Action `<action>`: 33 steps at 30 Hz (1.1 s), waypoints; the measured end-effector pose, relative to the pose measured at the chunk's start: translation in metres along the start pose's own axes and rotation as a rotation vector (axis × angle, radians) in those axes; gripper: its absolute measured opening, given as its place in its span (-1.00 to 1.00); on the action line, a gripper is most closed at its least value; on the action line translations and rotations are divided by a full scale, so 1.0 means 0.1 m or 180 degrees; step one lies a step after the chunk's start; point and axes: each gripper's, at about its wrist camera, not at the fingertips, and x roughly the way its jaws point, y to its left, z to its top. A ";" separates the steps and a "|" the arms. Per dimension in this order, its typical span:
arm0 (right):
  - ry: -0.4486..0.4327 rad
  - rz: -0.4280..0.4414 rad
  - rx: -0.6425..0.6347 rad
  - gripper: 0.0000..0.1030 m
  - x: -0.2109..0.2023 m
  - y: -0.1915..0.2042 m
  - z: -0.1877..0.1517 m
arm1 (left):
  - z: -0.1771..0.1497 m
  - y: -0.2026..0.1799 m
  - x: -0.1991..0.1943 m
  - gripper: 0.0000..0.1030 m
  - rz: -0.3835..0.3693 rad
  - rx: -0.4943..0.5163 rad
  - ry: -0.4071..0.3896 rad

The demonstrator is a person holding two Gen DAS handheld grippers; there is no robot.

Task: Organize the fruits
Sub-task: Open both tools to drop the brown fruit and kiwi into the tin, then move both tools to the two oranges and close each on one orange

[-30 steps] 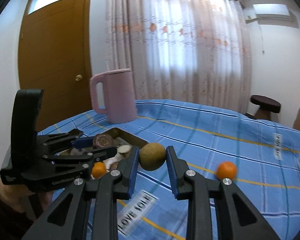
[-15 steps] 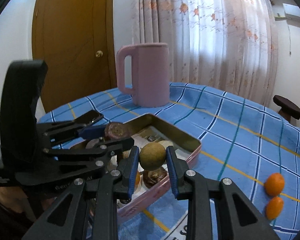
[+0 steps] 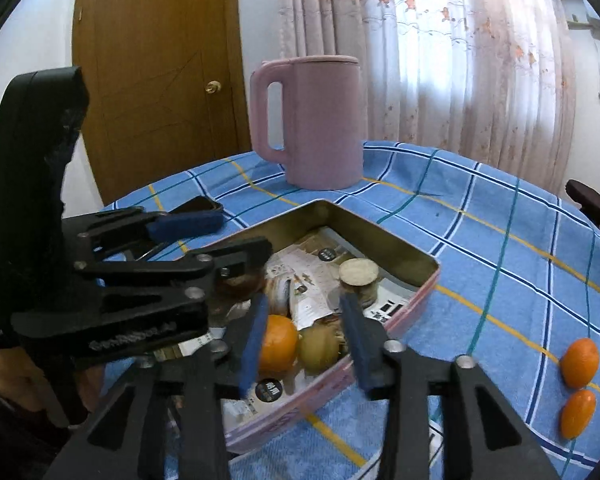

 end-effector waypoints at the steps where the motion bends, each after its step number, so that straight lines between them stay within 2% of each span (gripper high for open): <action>1: -0.0020 -0.0031 0.0012 0.14 -0.03 -0.01 -0.01 | 0.01 0.00 -0.06 0.57 0.0000 -0.0013 -0.0068; 3: -0.0077 -0.0063 0.0027 0.15 -0.14 -0.05 -0.03 | 0.03 -0.03 -0.12 0.81 -0.0011 -0.0003 -0.0153; 8: -0.0160 -0.0421 0.0122 0.15 -0.50 -0.36 -0.13 | 0.09 -0.31 -0.20 0.86 -0.0199 0.0113 -0.0199; 13: -0.0035 -0.1211 0.0464 0.15 -0.81 -1.01 -0.31 | 0.12 -0.65 -0.14 0.94 -0.0424 0.0257 -0.0119; 15: 0.0026 -0.1407 0.0615 0.15 -0.87 -1.22 -0.38 | 0.13 -0.80 -0.09 0.94 -0.0556 0.0313 -0.0054; 19: 0.0197 -0.1460 0.0890 0.15 -0.85 -1.55 -0.49 | 0.17 -1.08 0.02 0.94 -0.0663 0.0444 0.0050; 25: 0.0516 -0.1295 0.1044 0.14 -0.59 -1.71 -0.58 | 0.23 -1.37 0.23 0.94 -0.0675 0.0583 0.0206; 26: 0.0578 -0.1282 0.1044 0.01 -0.54 -1.72 -0.60 | 0.23 -1.40 0.25 0.94 -0.0680 0.0595 0.0228; 27: 0.0602 -0.1256 0.1052 -0.26 -0.53 -1.73 -0.61 | 0.24 -1.43 0.26 0.94 -0.0699 0.0610 0.0235; 30: 0.0577 -0.1202 0.1155 -0.31 -0.57 -1.79 -0.66 | 0.25 -1.57 0.33 0.94 -0.0695 0.0694 0.0273; 33: 0.0449 -0.1316 0.1203 -0.31 -0.69 -1.85 -0.69 | 0.26 -1.70 0.41 0.94 -0.0748 0.0730 0.0352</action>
